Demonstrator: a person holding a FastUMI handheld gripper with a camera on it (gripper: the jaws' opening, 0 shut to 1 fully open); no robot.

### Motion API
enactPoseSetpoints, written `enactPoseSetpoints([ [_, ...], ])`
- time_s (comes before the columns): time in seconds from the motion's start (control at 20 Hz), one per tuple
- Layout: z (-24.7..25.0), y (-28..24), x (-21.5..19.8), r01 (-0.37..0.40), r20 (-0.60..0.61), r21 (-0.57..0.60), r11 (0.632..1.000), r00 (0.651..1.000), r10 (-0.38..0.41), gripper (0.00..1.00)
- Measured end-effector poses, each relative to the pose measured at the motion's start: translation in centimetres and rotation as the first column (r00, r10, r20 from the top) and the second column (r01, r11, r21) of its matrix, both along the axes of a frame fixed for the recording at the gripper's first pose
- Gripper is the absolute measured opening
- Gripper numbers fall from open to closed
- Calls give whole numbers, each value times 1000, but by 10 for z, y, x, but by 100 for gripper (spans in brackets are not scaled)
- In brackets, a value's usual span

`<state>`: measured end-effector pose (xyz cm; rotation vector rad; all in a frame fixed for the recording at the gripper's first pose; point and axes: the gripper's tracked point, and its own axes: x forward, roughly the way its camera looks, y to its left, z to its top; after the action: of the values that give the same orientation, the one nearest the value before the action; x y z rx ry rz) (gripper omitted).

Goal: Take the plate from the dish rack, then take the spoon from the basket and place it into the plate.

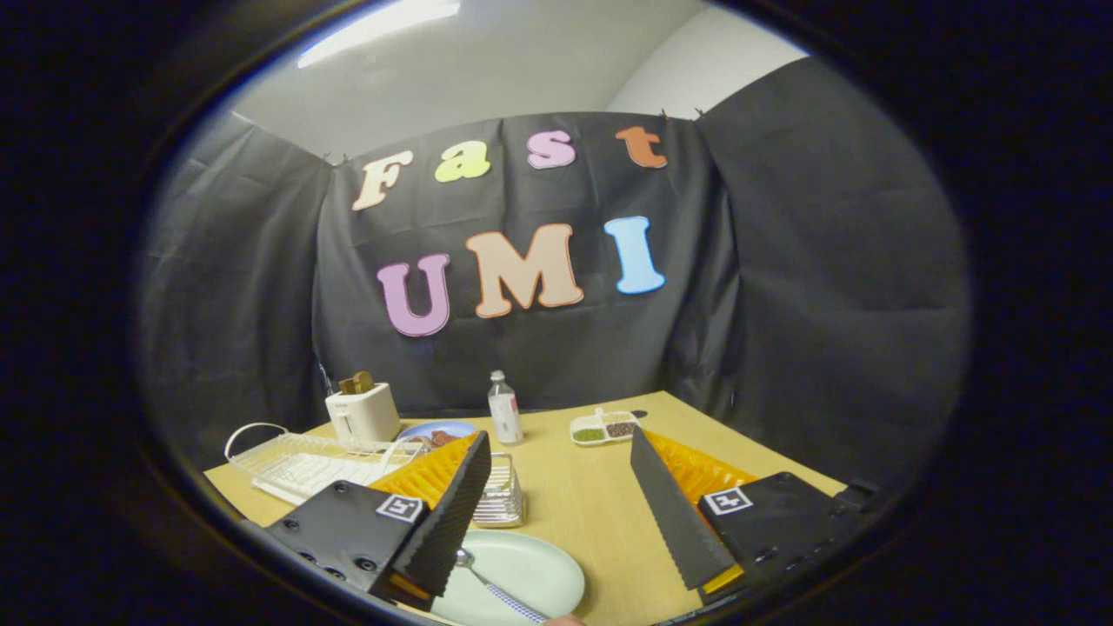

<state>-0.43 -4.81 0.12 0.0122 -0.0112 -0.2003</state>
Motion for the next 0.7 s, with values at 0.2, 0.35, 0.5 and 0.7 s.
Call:
enactPoseSetpoints([
  [0.2,10,5,-19,19,12,-36,999,1000,-19,100],
  [0.35,16,23,-28,-17,26,-53,998,999,19,100],
  [0.5,11,39,-31,-68,6,-59,996,998,69,100],
  [0.7,10,44,-33,-79,-4,-73,994,997,79,100],
])
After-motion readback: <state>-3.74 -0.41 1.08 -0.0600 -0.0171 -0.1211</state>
